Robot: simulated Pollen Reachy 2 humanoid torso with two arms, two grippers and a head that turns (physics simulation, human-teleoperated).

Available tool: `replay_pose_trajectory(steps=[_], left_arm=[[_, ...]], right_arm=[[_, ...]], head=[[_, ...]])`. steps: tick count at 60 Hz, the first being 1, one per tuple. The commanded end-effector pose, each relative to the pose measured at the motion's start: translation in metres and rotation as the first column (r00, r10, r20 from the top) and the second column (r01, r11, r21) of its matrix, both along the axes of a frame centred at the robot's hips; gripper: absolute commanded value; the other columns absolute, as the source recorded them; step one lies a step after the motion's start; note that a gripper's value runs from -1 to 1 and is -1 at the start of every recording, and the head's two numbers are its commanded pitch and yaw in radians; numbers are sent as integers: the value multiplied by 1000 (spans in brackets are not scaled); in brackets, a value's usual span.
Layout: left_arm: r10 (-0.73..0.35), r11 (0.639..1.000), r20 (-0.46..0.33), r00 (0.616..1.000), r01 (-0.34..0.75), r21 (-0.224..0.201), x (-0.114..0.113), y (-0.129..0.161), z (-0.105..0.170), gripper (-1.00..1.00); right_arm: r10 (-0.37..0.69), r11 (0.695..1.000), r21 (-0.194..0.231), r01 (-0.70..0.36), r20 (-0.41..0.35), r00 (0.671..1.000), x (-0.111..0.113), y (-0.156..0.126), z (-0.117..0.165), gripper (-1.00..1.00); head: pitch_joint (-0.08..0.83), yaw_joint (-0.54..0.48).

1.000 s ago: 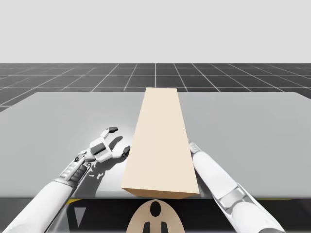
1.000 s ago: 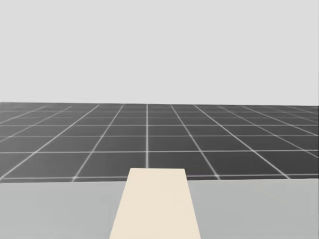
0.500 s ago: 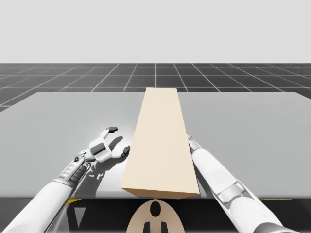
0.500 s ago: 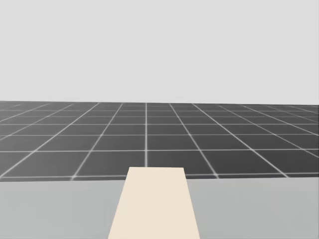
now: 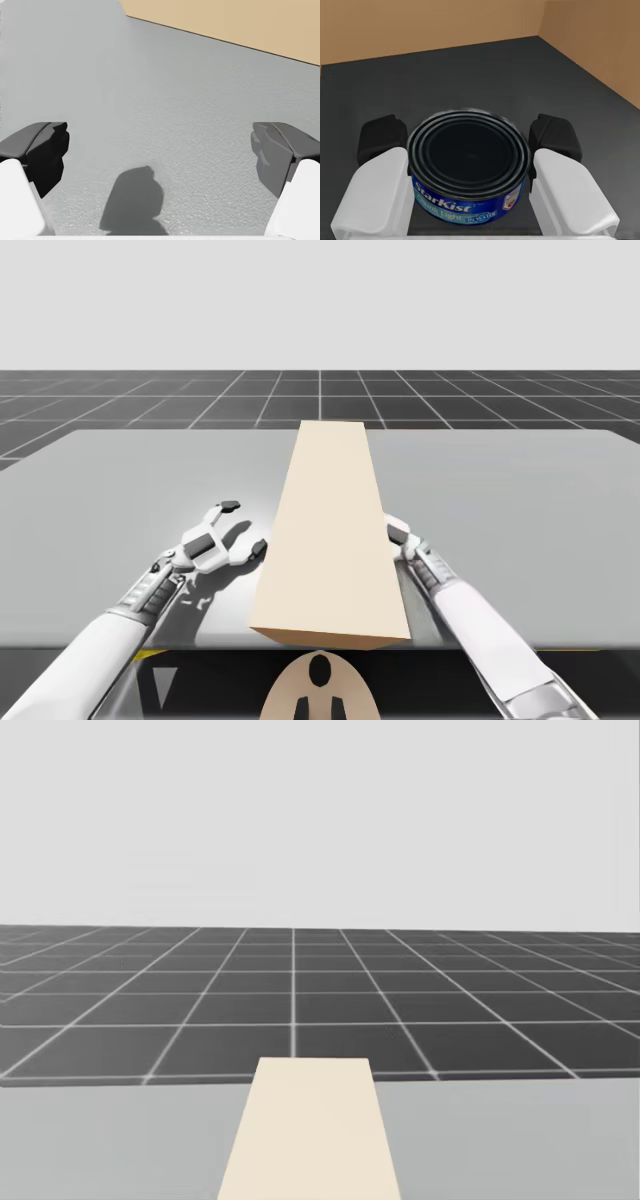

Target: Retrieve the object from inside the box.

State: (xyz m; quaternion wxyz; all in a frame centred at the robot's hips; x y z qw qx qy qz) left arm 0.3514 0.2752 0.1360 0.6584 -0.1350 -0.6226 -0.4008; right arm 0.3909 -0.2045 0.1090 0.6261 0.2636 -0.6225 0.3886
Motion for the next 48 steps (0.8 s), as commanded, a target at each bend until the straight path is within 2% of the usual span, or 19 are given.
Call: replay_pose_trajectory(steps=[1, 12, 23, 35, 41, 48], left_arm=[[11, 1000, -4, 1000, -11, 4, 0, 3, -1, -1000], [16, 1000, -5, 1000, -16, 1, 1, 4, -1, -1000], [18, 1000, -4, 1000, -18, -1, 1, 5, -1, -1000], [23, 1000, -2, 1000, -23, -5, 1, 7, 0, -1000], [25, 1000, 0, 1000, -25, -8, 2, 7, 0, -1000], [26, 1000, 0, 1000, -26, -8, 2, 8, 0, -1000]], right_arm=[[-84, 996, -37, 85, 17, 996, -18, -53, 2, 1000], [-152, 988, -36, 153, 35, 988, -36, -95, 7, 1000], [-215, 976, -27, 217, 62, 975, -41, -126, 19, 1000], [-274, 960, -33, 279, 103, 956, -29, -153, 43, 1000], [-307, 948, -39, 315, 132, 942, -18, -165, 63, 1000], [-339, 937, -24, 348, 165, 926, -5, -172, 94, 1000]], head=[[41, -58], [36, -58], [31, -58], [28, -55], [25, -54], [24, -54]])
